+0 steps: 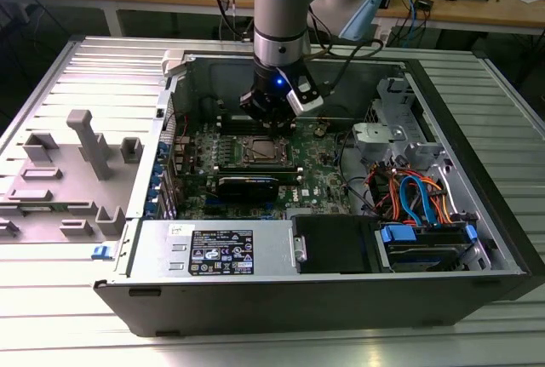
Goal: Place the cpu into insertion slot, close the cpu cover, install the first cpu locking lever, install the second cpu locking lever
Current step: 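Install the first cpu locking lever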
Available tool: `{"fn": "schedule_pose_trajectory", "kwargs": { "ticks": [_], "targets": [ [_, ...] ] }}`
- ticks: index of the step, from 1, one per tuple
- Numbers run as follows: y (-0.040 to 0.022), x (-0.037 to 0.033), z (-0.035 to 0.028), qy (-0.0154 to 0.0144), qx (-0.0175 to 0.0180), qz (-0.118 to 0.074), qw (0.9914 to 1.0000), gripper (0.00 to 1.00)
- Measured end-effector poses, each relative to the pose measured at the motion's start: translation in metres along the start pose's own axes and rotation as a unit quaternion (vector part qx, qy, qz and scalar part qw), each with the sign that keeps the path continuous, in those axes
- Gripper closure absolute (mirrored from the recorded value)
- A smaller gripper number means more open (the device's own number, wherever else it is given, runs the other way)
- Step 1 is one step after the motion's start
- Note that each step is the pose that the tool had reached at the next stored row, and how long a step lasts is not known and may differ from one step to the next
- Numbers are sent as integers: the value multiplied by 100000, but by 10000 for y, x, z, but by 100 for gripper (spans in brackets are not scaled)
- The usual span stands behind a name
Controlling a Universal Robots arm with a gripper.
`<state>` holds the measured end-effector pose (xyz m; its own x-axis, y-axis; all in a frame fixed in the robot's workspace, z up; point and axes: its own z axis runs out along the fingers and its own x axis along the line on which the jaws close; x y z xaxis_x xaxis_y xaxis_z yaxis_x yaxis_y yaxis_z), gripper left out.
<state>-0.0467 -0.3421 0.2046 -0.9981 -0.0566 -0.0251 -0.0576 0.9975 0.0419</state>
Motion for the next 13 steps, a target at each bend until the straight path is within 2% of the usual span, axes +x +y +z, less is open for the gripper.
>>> {"fn": "schedule_pose_trajectory", "kwargs": {
  "ticks": [5,13],
  "targets": [
    [1,-1,-38,-8,-8,3,100000,89],
    [0,0,-21,0,24,-3,100000,89]
  ]
}}
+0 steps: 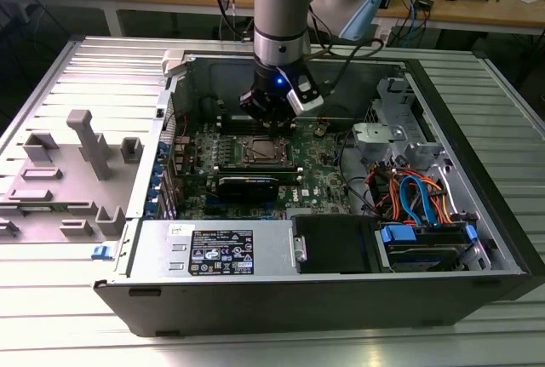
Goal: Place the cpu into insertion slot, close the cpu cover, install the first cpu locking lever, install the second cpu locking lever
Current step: 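Install the first cpu locking lever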
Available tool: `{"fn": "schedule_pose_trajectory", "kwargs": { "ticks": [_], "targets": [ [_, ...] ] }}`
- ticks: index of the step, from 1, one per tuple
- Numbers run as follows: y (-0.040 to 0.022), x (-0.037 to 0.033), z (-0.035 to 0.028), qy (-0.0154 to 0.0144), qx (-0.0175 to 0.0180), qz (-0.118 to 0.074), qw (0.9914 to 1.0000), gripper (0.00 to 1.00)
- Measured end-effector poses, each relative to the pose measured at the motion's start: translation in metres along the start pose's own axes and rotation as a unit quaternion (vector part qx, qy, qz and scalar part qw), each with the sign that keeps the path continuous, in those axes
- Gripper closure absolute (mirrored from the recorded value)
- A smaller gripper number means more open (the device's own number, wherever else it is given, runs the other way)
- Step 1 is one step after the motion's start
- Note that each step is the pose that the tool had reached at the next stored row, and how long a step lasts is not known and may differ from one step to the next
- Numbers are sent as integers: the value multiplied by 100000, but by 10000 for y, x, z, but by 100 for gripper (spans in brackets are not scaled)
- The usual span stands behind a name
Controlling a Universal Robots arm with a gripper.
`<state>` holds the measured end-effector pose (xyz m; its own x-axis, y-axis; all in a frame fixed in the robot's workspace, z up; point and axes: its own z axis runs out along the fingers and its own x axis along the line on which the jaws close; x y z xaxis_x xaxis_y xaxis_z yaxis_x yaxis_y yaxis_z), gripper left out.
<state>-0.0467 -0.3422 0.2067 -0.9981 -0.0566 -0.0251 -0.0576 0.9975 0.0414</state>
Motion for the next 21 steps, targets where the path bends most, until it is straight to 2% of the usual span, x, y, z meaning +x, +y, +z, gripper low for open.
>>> {"fn": "schedule_pose_trajectory", "kwargs": {
  "ticks": [9,14,21],
  "targets": [
    [-13,1,13,10,33,6,100000,89],
    [-13,1,22,19,345,-2,99999,89],
    [-14,1,44,30,370,5,99999,89]
  ]
}}
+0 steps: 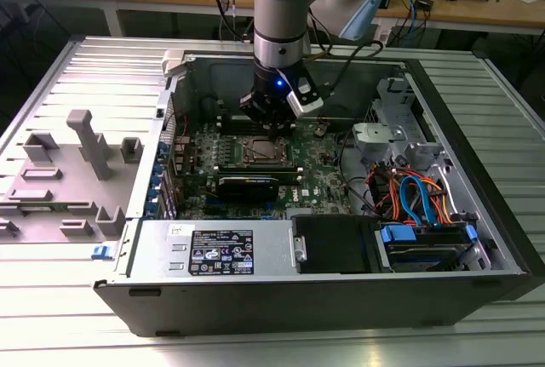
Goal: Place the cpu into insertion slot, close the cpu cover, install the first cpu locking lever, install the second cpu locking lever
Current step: 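Install the first cpu locking lever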
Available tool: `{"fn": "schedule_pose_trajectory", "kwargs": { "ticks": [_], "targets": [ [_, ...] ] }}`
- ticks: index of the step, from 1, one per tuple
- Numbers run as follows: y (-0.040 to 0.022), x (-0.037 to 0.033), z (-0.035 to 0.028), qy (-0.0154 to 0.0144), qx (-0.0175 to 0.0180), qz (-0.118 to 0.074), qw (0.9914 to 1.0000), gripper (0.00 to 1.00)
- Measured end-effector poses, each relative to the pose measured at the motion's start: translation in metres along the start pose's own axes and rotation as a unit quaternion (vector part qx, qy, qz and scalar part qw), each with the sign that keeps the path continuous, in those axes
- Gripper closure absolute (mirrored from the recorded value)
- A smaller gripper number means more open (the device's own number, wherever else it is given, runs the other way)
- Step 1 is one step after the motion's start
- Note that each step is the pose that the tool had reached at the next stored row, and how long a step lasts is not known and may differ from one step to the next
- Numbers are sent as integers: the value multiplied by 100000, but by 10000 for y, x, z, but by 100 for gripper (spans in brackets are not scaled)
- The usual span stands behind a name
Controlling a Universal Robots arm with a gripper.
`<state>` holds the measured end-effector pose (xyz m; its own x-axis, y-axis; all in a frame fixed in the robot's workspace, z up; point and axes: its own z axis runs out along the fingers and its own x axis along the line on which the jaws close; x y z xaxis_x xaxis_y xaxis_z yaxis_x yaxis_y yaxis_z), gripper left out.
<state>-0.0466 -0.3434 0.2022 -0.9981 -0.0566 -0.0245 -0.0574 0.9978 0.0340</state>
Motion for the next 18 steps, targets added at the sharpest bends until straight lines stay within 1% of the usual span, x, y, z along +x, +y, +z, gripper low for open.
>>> {"fn": "schedule_pose_trajectory", "kwargs": {
  "ticks": [5,8,10,12,15,18],
  "targets": [
    [28,-3,4,-23,-66,-7,100000,89],
    [34,-3,3,-20,-195,-4,100000,89],
    [37,-3,1,-47,-537,16,99999,89],
    [37,-4,-10,-62,-798,17,99997,89],
    [38,-4,-31,-64,-888,17,99996,89],
    [38,-5,-53,-62,-905,17,99996,89]
  ]
}}
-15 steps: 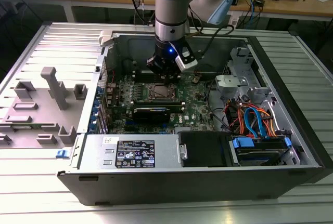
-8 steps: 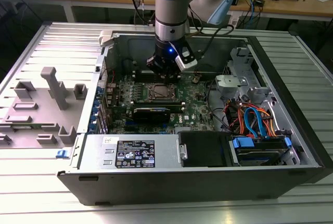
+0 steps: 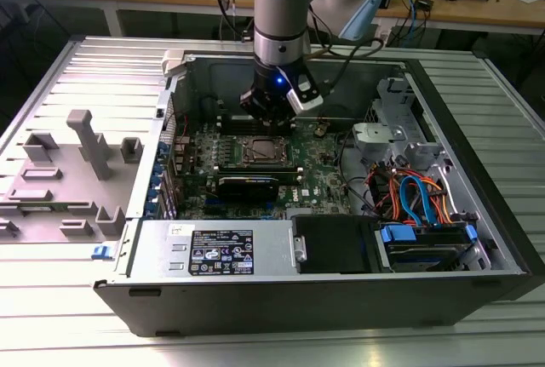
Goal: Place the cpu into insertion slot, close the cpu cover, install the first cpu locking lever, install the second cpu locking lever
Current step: 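Install the first cpu locking lever, then install the second cpu locking lever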
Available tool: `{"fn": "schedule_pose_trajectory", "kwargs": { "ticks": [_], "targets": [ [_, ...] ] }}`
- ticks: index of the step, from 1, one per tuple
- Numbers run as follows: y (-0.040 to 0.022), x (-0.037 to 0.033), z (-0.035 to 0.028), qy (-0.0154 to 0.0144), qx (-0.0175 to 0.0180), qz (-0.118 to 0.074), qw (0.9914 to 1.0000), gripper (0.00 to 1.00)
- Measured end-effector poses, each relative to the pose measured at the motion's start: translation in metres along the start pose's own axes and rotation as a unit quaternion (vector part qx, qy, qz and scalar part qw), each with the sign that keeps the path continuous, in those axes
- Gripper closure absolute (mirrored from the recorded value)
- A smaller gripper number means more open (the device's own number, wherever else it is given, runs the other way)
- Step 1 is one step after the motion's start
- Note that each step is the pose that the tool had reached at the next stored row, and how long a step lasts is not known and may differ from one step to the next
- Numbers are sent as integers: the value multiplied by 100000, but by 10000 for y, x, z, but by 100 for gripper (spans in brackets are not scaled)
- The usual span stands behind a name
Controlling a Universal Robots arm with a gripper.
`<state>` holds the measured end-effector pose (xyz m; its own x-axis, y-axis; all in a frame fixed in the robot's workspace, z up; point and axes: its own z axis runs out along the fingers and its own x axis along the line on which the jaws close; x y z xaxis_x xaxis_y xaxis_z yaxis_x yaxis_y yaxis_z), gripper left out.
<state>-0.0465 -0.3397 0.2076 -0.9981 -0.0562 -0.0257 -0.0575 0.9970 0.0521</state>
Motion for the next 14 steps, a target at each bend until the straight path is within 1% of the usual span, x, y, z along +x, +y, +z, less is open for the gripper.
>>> {"fn": "schedule_pose_trajectory", "kwargs": {
  "ticks": [1,2,4,14],
  "targets": [
    [0,0,-1,-7,-12,-1,100000,89],
    [-16,0,-3,-1,-8,-12,100000,89],
    [-77,4,-6,0,1,-3,100000,89],
    [-82,5,-7,5,71,-3,100000,89]
  ]
}}
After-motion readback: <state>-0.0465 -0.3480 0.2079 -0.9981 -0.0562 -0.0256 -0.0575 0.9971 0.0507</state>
